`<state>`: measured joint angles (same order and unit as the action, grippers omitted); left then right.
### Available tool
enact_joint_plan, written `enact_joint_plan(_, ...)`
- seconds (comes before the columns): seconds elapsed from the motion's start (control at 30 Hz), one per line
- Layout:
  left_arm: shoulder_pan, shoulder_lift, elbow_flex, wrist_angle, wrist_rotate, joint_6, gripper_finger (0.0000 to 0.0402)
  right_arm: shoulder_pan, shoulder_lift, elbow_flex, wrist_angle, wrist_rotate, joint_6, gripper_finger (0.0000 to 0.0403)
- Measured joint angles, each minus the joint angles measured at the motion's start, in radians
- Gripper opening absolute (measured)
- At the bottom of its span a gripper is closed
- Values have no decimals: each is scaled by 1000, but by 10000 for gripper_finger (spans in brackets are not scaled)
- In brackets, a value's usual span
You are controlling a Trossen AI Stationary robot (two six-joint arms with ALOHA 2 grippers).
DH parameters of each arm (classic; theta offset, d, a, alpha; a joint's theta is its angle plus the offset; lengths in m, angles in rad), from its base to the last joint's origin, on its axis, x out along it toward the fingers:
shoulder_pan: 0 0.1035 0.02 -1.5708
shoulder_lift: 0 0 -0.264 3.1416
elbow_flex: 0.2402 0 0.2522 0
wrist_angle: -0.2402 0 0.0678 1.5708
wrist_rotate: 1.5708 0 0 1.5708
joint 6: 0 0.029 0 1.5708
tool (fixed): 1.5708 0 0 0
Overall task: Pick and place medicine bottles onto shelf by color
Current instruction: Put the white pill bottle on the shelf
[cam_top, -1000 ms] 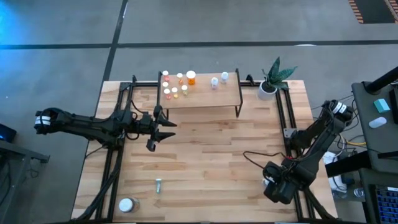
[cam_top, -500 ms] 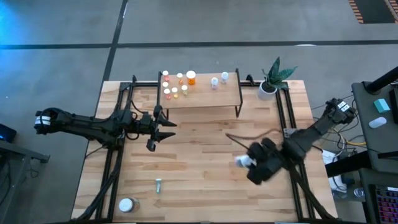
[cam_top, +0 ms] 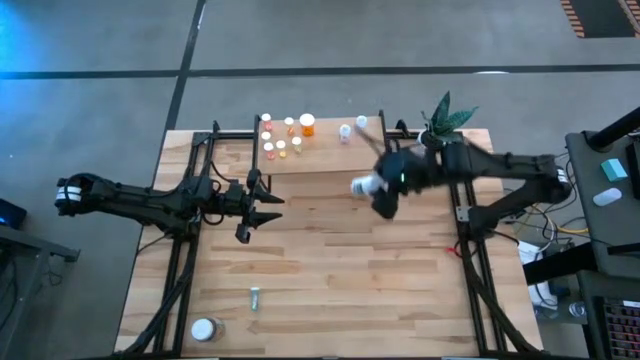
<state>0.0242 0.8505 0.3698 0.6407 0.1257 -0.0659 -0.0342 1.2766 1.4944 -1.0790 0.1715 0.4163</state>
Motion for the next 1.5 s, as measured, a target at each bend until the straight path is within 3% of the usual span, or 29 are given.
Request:
enact_joint_plan(0.23,0,0,-2,-2,0,-6,151,-281,17,68,37,-119,-32,201)
enact_joint_plan(0.4,0,0,-4,-3,0,-20,151,-410,91,138,36,-179,-99,201)
enact_joint_plan(0.57,0,0,-4,-3,0,-32,151,-471,236,301,-37,-260,-177,201)
enact_joint_plan(0.83,0,0,-5,-26,0,-33,151,-479,491,688,-450,-251,-303,201)
enact_joint_plan(0.93,0,0,-8,-32,0,-33,151,-481,531,773,-489,-252,-320,201)
enact_joint_plan(1.13,0,0,-11,-31,-4,-34,151,-520,564,812,-491,-258,-340,201)
enact_joint_plan(1.5,0,0,-12,-48,-5,-35,151,-525,567,684,-493,-254,-367,201)
